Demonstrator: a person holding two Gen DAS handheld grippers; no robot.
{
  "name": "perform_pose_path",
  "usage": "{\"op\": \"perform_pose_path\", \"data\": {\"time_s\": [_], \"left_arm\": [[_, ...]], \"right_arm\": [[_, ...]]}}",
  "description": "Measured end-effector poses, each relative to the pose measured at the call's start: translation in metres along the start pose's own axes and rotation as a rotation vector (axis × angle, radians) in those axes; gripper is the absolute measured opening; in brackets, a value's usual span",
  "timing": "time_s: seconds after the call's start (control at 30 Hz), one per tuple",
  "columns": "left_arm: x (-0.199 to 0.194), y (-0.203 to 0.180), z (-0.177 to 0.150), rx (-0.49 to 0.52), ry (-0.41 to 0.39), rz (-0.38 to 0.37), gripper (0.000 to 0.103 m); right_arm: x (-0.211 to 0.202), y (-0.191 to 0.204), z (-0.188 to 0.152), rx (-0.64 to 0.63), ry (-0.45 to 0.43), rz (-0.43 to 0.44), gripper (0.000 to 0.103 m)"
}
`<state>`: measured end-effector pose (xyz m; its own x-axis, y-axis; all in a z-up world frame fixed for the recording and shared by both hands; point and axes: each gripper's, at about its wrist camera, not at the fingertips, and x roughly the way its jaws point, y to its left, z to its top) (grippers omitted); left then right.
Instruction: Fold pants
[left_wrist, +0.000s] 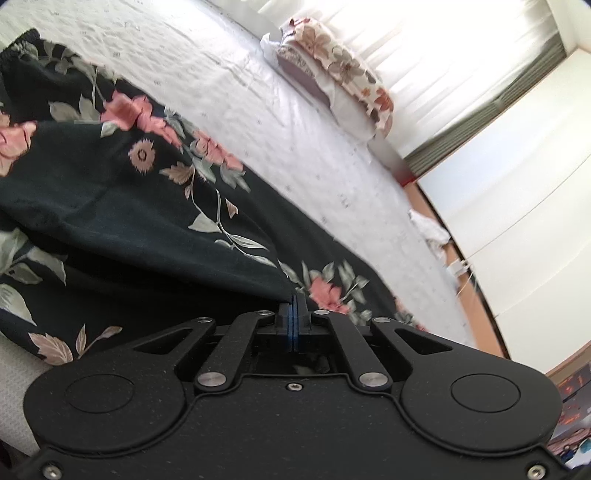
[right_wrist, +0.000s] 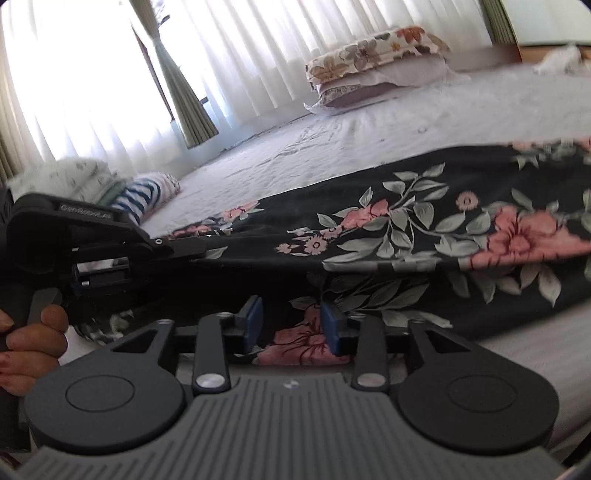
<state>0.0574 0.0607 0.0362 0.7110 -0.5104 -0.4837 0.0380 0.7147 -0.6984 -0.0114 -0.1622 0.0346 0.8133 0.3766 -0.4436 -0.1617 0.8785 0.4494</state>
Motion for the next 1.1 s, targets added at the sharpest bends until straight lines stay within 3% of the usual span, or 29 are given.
{"op": "perform_pose_path", "data": {"time_s": [0.03,0.13,0.27,0.4,0.47,0.5,0.53,0.6,0.83,1.1], "left_arm": [[-0.003,-0.003,0.002,0.004,-0.009,-0.005,0.0],[-0.007,-0.008,0.003,0.024,-0.017,-0.015,0.0],[-0.01,-0.009,-0.002,0.025,-0.001,-0.013,0.0],[-0.011,-0.005,-0.011,0.017,0.012,0.013,0.0],[-0.011,-0.003,-0.014,0.027,0.015,0.037,0.0],[-0.012,-0.003,-0.016,0.035,0.015,0.048,0.0],[-0.012,-0.003,-0.019,0.044,0.017,0.059,0.0],[-0.013,-0.003,-0.022,0.056,0.023,0.075,0.0],[-0.022,-0.01,-0.04,0.102,0.05,0.092,0.0],[-0.022,-0.002,-0.06,0.103,0.127,0.147,0.002]], "right_arm": [[0.0,-0.005,0.0,0.036,-0.015,0.015,0.074],[-0.002,-0.02,0.004,0.14,-0.077,0.04,0.089],[0.003,-0.045,0.014,0.272,-0.129,0.004,0.091],[0.014,-0.057,0.029,0.315,-0.173,-0.096,0.091],[0.019,-0.058,0.035,0.313,-0.175,-0.171,0.077],[0.021,-0.058,0.037,0.308,-0.171,-0.208,0.06],[0.022,-0.058,0.038,0.302,-0.162,-0.247,0.036],[0.024,-0.058,0.037,0.287,-0.135,-0.329,0.007],[-0.004,-0.044,0.016,0.158,-0.119,-0.446,0.004],[-0.01,-0.028,0.0,0.041,-0.109,-0.496,0.004]]}}
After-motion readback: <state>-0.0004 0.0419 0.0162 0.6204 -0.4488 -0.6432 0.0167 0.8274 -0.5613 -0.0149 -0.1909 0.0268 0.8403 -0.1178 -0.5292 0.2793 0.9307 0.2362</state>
